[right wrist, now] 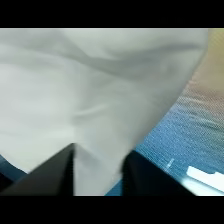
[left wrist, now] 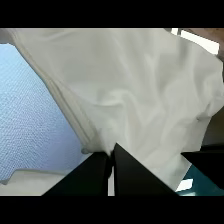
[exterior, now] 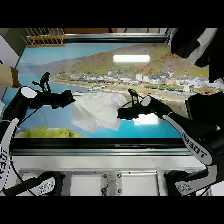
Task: Fold the clothes and pants, and hang the long-sleeved shirts on hangers.
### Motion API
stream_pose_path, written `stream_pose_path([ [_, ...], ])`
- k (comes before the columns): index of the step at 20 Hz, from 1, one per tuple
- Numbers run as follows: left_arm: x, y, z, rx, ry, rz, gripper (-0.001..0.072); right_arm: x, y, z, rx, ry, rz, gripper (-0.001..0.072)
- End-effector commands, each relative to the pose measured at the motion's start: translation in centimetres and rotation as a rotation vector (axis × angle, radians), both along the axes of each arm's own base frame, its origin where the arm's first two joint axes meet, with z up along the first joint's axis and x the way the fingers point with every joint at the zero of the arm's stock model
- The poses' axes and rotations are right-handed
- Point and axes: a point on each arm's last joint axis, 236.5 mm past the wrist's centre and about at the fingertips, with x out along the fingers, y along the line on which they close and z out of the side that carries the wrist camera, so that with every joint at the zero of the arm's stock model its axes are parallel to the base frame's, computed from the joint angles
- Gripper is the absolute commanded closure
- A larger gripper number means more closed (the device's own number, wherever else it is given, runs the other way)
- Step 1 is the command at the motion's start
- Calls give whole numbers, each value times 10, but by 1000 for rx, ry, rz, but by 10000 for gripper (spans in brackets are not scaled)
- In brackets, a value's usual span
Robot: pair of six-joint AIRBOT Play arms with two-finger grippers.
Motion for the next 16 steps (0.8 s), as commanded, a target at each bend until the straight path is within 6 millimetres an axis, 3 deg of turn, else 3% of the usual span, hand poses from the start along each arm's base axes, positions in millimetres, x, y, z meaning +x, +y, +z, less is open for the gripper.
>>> stream_pose_path([
  [1,-1,-1,2,-4,2,-5,699,1,12,0,-4,-34,54,700],
  [2,0,-1,11,-4,-9,-14,700,7,8,11,-18,-76,80,701],
  [3,6,1,32,-3,-53,-17,700,17,0,30,-53,-141,121,702],
  [5,19,0,105,6,-224,-27,700,39,-26,95,-150,-300,212,702],
  [7,13,-10,207,11,-443,-62,700,49,-50,188,-207,-456,247,702],
  [9,-18,-30,304,9,-662,-115,700,39,-64,286,-201,-627,234,702],
  [11,-63,-50,375,2,-849,-160,700,15,-70,372,-165,-810,204,702],
  [13,-109,-68,417,-22,-969,-214,700,-14,-81,430,-128,-940,147,702],
  [15,-135,-79,429,-46,-1017,-249,700,-35,-96,460,-126,-1004,83,702],
  [16,-139,-80,422,-36,-1008,-256,700,-41,-101,467,-123,-1015,58,702],
])
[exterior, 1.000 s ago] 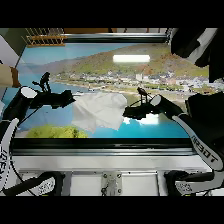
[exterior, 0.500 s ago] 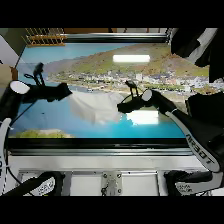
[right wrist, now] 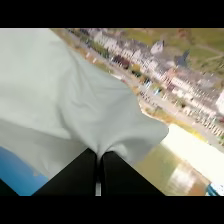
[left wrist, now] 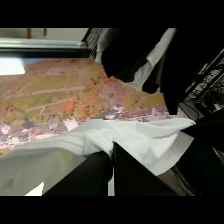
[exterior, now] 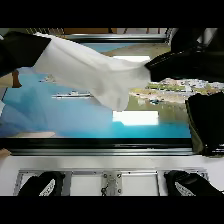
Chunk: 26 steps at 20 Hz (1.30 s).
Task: Fold the clothes and pants, and hang the long-sleeved shirts on hangers.
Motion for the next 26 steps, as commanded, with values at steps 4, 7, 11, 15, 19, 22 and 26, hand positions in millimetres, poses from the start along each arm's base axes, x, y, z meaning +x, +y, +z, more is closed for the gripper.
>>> stream_pose_path([
  [4,-17,1,-80,57,187,58,700,-26,-23,34,45,-54,-83,702],
  [7,-6,-1,-197,116,469,64,700,-5,-16,-30,13,110,-101,702],
  [11,3,0,-322,179,749,87,697,7,-11,-154,-60,402,-137,690],
  [15,48,18,-354,153,810,177,29,19,-10,-191,-88,472,-148,35],
  [19,26,44,-400,182,1024,192,28,12,-12,-166,-66,412,-146,37],
  [22,-3,45,-456,189,1148,208,28,9,-13,-156,-56,390,-145,37],
  [26,-11,1,-493,103,1209,140,28,8,-13,-155,-53,390,-145,37],
])
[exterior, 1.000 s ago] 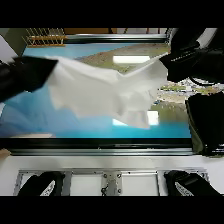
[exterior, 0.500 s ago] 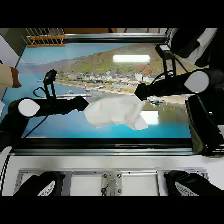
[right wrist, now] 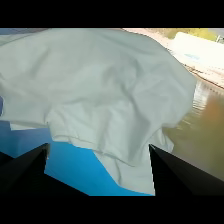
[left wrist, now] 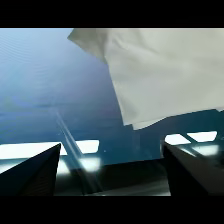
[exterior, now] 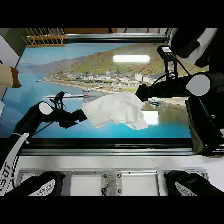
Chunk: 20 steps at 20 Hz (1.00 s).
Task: Fold the clothes and pants, and hang the long-sleeved shirts on hangers.
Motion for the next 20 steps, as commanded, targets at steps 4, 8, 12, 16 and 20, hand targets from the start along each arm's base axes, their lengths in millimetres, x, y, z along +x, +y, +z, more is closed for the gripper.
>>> stream_pose_path([
  [4,2,-60,-38,-82,58,-52,28,-1,0,2,3,-4,0,37],
  [8,18,-82,-37,-87,42,-94,29,-1,0,2,0,-4,0,37],
  [12,24,-86,-34,-92,36,-93,703,-3,-3,-1,-13,7,2,37],
  [16,41,-59,0,-104,-50,-69,699,-12,-39,-27,-136,86,-35,37],
  [20,57,-22,58,-126,-177,0,699,-34,-100,-114,-147,317,-230,37],
])
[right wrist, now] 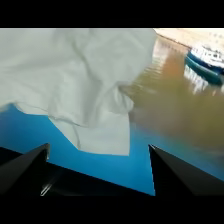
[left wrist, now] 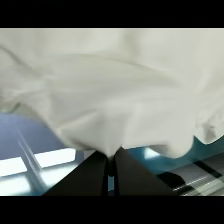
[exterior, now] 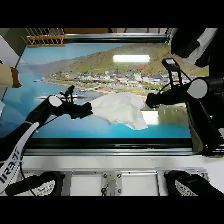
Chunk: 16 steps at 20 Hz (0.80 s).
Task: Fold the clothes and pants, and hang the long-sleeved shirts on hangers.
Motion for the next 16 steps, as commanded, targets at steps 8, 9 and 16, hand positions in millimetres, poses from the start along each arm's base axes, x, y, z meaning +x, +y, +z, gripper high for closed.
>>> stream_pose_path([
  [8,10,26,65,-16,-168,40,699,-57,-13,-187,262,414,-399,37],
  [9,10,26,65,-16,-167,40,700,-54,-1,-190,291,415,-382,37],
  [16,10,27,65,-15,-169,42,700,-39,53,-199,379,364,-314,213],
])
